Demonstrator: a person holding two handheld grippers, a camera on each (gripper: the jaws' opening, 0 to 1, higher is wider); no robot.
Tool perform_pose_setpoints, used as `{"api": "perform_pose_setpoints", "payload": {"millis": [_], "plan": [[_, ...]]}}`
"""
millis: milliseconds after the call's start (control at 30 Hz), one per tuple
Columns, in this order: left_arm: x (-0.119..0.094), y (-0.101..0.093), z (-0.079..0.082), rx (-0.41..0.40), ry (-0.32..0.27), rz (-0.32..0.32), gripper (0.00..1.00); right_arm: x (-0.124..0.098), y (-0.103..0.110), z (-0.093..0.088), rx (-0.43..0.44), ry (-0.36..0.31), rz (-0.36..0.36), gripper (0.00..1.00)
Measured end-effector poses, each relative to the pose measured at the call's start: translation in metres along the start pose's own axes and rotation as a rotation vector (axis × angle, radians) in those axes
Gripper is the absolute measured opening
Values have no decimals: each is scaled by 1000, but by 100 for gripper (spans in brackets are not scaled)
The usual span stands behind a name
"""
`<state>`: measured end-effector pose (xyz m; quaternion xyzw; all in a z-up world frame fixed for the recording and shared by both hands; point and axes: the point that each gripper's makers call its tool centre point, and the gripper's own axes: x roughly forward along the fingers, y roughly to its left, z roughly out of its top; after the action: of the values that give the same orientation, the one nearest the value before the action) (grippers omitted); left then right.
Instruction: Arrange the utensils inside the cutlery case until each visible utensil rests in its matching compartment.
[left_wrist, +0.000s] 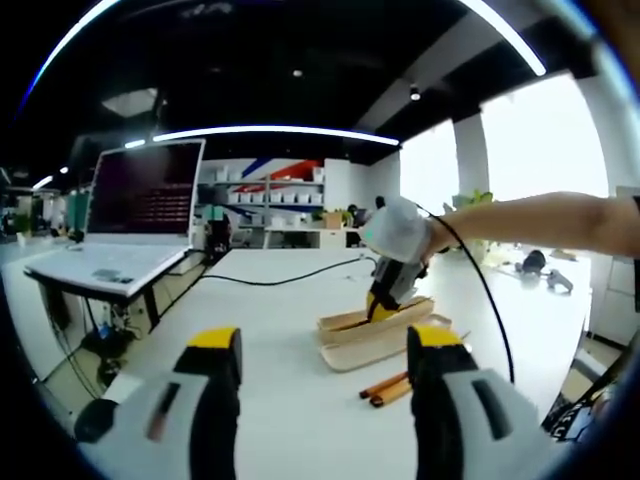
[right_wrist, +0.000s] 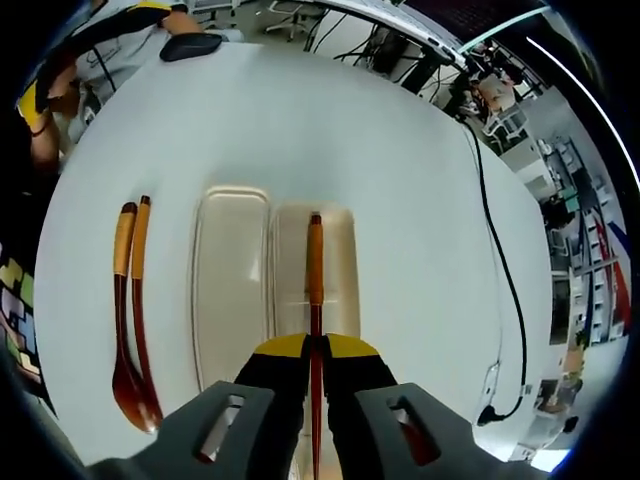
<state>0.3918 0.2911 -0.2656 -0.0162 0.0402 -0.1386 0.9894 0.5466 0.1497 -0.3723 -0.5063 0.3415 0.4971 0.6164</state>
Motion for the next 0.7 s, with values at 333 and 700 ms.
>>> {"api": "perform_pose_setpoints", "payload": {"millis": [333, 700], "plan": [[1, -3, -2, 2, 5, -3, 70, -2, -1, -2, -11, 3, -24, 7], [2, -6, -1, 4, 5, -8, 70, -23, -13, -5, 62, 30, -79, 8]]}}
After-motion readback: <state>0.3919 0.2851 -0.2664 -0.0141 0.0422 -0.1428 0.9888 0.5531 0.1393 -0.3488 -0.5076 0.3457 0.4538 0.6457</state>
